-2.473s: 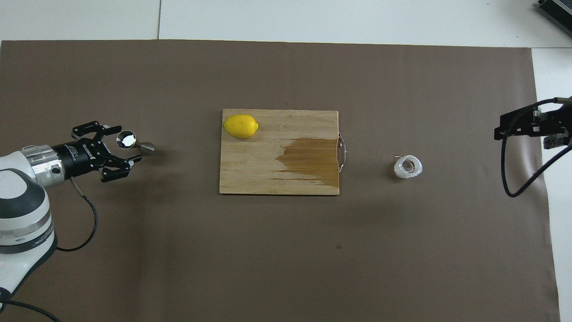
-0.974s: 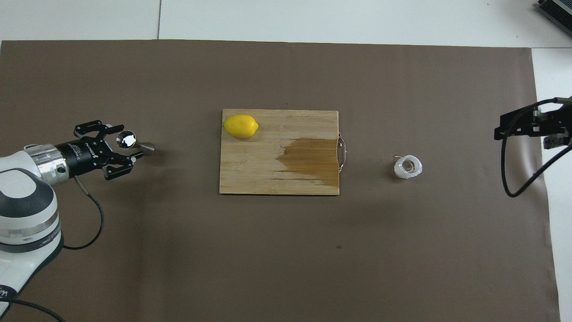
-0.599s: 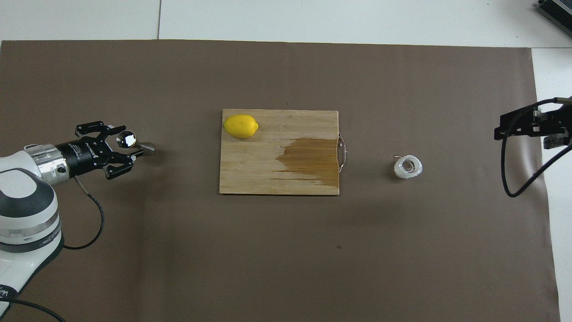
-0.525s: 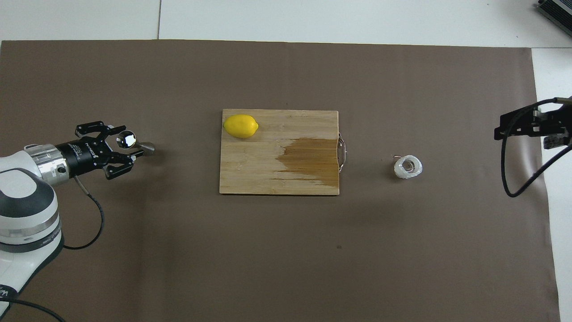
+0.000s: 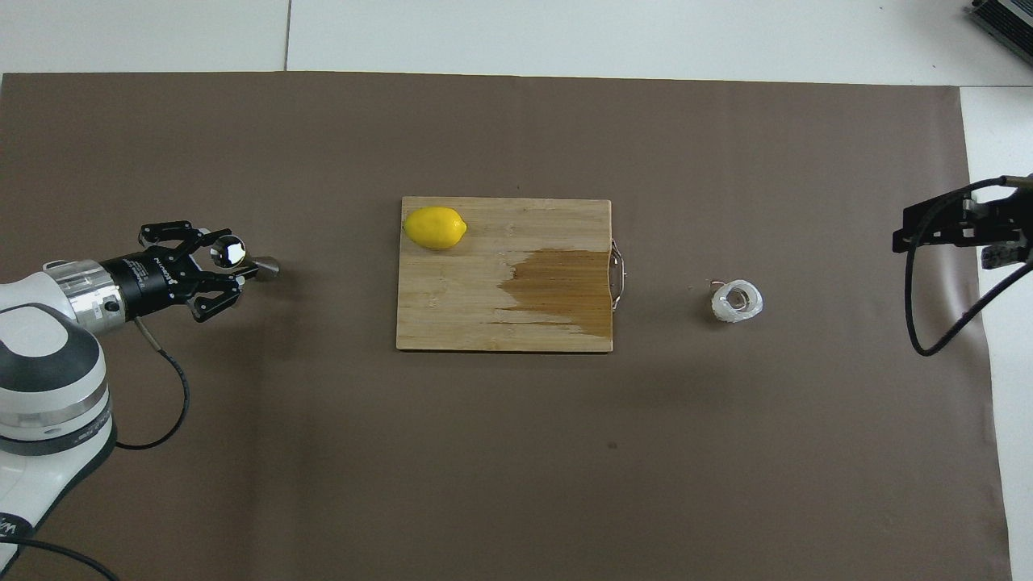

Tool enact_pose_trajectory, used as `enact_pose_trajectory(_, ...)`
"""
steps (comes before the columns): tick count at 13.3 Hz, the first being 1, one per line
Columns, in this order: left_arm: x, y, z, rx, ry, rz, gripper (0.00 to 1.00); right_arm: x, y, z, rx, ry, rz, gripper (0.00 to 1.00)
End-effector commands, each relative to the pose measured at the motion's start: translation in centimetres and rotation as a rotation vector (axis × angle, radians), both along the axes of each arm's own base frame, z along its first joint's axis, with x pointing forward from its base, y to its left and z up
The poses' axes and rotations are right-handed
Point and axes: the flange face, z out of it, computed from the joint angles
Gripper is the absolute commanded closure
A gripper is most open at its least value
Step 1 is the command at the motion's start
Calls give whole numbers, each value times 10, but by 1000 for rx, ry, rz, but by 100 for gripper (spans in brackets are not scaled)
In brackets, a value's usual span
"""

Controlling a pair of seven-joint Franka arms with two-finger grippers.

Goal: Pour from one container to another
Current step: 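Lower the left gripper around the dark cup and close it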

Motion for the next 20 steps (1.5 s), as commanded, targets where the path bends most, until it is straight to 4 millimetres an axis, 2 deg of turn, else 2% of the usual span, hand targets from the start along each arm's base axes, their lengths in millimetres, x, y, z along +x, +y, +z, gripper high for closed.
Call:
enact_pose_trajectory(1, -3, 1, -3, 7, -11, 13, 47, -6, 0, 1, 9, 7, -3, 0)
enact_pose_trajectory(4, -2, 1, -2, 7, -12, 14, 53, -6, 0, 1, 9, 7, -4, 0)
enact_pose_trajectory(7, -1, 0, -2, 6, -11, 15, 64, -6, 0, 1, 9, 7, -4, 0)
enact_pose_trajectory(9, 1, 0, -1, 0, -8, 22, 81, -6, 0, 1, 9, 7, -4, 0)
enact_pose_trajectory(13, 7, -3, 4, -23, -2, 26, 97, -6, 0, 2, 9, 5, -4, 0)
enact_pose_trajectory(17, 9, -11, 7, -42, 6, 16, 100, -6, 0, 1, 9, 7, -4, 0)
enact_pose_trajectory(20, 13, -23, 19, -79, 7, -17, 100, -6, 0, 1, 9, 7, -4, 0)
